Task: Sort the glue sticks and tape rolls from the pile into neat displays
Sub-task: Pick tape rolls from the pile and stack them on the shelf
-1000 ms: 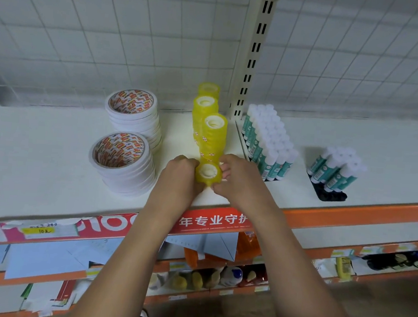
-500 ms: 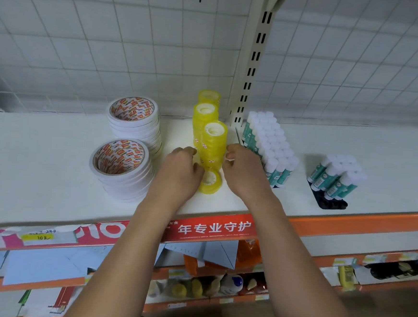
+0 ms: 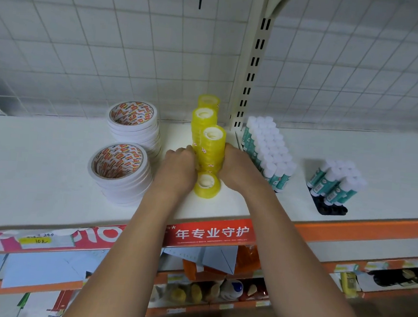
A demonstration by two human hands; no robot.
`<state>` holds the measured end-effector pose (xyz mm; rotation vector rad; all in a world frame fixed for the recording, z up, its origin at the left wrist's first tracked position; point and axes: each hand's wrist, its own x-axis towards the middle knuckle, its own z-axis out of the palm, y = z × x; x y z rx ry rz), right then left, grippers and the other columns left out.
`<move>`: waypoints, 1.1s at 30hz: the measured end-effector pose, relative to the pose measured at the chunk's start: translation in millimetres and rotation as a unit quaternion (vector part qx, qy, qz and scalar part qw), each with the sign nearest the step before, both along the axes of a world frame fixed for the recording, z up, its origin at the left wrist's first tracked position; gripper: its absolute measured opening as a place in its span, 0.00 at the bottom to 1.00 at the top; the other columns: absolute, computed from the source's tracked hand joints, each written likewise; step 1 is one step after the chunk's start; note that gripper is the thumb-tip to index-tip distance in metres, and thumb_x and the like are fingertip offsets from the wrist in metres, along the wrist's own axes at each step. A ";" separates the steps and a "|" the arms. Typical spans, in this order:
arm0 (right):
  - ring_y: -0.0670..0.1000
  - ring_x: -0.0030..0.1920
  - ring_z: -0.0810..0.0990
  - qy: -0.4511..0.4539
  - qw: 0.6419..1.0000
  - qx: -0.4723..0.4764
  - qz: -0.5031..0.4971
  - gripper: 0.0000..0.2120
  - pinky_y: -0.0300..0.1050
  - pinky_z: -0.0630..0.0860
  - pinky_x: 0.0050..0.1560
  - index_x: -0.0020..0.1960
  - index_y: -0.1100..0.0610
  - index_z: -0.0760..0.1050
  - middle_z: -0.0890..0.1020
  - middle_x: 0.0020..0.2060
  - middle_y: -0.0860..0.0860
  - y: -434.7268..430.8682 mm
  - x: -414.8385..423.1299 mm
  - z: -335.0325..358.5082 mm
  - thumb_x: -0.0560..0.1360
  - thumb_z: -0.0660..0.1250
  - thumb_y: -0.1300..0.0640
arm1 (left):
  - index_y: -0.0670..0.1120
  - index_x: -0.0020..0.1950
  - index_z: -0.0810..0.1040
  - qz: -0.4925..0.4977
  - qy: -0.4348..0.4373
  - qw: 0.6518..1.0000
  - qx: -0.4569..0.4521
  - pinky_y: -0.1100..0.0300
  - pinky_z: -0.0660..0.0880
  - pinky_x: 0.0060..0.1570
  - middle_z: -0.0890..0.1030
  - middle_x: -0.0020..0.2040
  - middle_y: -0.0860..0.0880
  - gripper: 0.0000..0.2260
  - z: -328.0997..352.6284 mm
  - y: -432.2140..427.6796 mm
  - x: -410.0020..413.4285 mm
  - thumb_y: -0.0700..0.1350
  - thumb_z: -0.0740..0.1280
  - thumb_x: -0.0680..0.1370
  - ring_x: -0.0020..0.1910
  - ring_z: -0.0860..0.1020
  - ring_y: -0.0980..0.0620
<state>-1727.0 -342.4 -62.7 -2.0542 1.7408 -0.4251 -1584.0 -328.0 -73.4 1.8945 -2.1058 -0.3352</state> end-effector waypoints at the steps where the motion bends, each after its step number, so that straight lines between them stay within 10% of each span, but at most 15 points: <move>1: 0.60 0.53 0.78 -0.010 1.000 0.008 0.005 0.15 0.54 0.76 0.56 0.60 0.54 0.73 0.81 0.53 0.55 -1.6 0.9 1.3 0.76 0.67 0.50 | 0.40 0.55 0.71 -0.003 0.000 1.000 0.003 0.52 0.67 0.51 0.78 0.54 0.37 0.09 -0.8 -2.2 0.2 0.36 0.59 0.75 0.53 0.74 0.35; 11: 0.56 0.54 0.80 -0.055 0.998 0.012 0.024 0.18 0.52 0.78 0.55 0.61 0.48 0.74 0.82 0.54 0.51 -5.3 3.9 0.7 0.73 0.70 0.45 | 0.43 0.54 0.73 -0.023 0.036 0.999 0.006 0.47 0.73 0.49 0.80 0.54 0.39 0.08 -2.7 -7.0 4.1 0.40 0.62 0.76 0.53 0.74 0.34; 22: 0.58 0.58 0.75 0.016 0.999 0.029 -0.011 0.15 0.54 0.75 0.58 0.63 0.63 0.71 0.77 0.59 0.58 24.7 -12.1 6.3 0.77 0.58 0.66 | 0.38 0.59 0.74 0.018 0.007 1.000 -0.014 0.49 0.72 0.53 0.77 0.57 0.37 0.13 1.5 20.3 2.4 0.35 0.60 0.76 0.56 0.75 0.38; 33: 0.57 0.50 0.79 -0.010 1.000 0.020 0.007 0.13 0.53 0.77 0.50 0.52 0.62 0.79 0.80 0.49 0.58 57.8 -5.0 1.4 0.68 0.72 0.60 | 0.40 0.49 0.81 0.029 -0.016 0.999 0.015 0.52 0.70 0.48 0.75 0.51 0.40 0.10 -9.9 48.2 -3.7 0.45 0.65 0.76 0.51 0.74 0.39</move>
